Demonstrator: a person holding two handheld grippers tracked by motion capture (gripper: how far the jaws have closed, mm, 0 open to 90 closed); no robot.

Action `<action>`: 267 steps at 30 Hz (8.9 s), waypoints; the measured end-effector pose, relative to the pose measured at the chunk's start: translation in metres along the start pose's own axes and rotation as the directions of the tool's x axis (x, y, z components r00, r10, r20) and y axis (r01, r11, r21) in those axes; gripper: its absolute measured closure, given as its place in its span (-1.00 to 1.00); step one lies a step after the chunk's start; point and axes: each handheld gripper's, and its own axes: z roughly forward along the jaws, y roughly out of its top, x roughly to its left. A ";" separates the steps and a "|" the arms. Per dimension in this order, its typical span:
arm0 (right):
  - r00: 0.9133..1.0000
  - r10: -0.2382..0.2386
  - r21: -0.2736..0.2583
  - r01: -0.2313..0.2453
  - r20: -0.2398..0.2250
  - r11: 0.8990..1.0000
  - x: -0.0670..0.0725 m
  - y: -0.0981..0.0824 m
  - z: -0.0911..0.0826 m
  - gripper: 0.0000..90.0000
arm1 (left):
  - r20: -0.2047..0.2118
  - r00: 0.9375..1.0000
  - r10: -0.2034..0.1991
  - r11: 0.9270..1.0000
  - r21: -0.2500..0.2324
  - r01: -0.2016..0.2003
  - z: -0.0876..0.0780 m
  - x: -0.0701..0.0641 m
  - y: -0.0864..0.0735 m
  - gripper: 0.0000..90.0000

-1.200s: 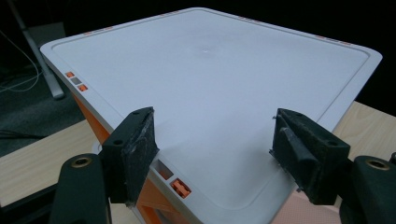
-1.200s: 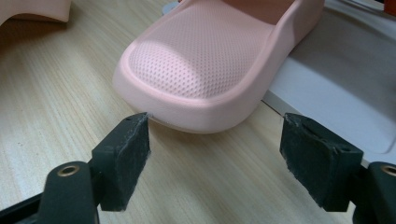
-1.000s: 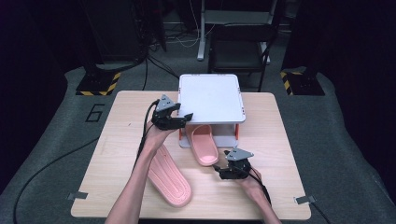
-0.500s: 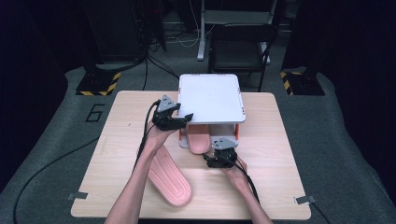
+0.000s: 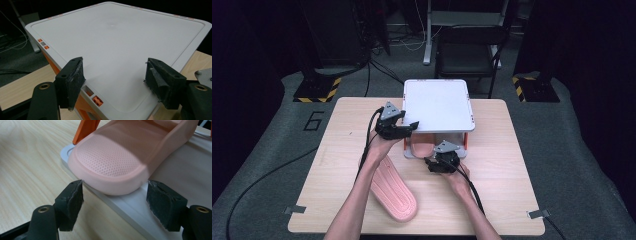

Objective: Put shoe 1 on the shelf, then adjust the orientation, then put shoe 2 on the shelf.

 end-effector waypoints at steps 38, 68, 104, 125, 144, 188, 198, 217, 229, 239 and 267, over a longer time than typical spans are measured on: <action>0.932 0.280 -0.352 -0.189 0.230 0.917 -0.069 -0.082 -0.180 -0.66 | -0.178 0.974 -0.144 0.977 -0.179 0.111 -0.154 0.026 -0.089 -0.65; 0.946 0.235 -0.320 -0.156 0.224 0.934 -0.060 -0.085 -0.173 -0.62 | -0.308 0.936 -0.168 0.983 0.021 0.184 -0.153 0.021 -0.168 -0.58; 0.953 0.206 -0.306 -0.133 0.220 0.943 -0.058 -0.085 -0.171 -0.60 | -0.178 0.980 -0.085 0.996 0.005 0.087 -0.169 0.017 -0.146 -0.46; 0.954 0.207 -0.298 -0.136 0.219 0.945 -0.060 -0.085 -0.173 -0.60 | -0.290 0.935 -0.205 0.967 0.088 0.239 -0.175 0.053 -0.199 -0.29; 0.928 0.248 -0.338 -0.147 0.277 0.930 -0.066 -0.087 -0.179 -0.66 | -0.184 0.953 -0.239 0.970 -0.087 0.227 -0.204 0.059 -0.197 -0.46; 0.969 0.214 -0.397 -0.149 0.125 0.906 -0.070 -0.035 -0.185 -0.62 | -0.055 0.985 -0.166 0.981 0.095 0.170 -0.167 0.034 -0.194 0.76; 0.990 0.140 -0.352 -0.126 0.017 0.928 -0.098 0.048 -0.152 -0.62 | 0.007 0.985 -0.174 0.983 0.055 0.173 -0.136 -0.002 -0.158 0.76; 0.990 0.132 -0.224 -0.141 -0.056 0.964 -0.118 0.078 -0.094 -0.58 | 0.038 0.975 -0.220 0.975 0.009 0.220 0.000 -0.092 -0.090 0.76; 0.991 0.126 -0.206 -0.133 -0.048 0.969 -0.117 0.078 -0.095 -0.58 | -0.169 0.931 -0.325 0.945 -0.010 0.328 0.070 -0.113 -0.079 0.77; 0.991 0.129 -0.212 -0.133 -0.034 0.968 -0.116 0.077 -0.096 -0.58 | -0.228 0.905 -0.358 0.932 -0.032 0.361 0.091 -0.110 -0.076 0.75; 0.989 0.143 -0.200 -0.147 -0.034 0.969 -0.114 0.078 -0.095 -0.57 | 0.381 0.921 0.081 0.977 0.151 -0.149 0.012 -0.097 -0.120 -0.63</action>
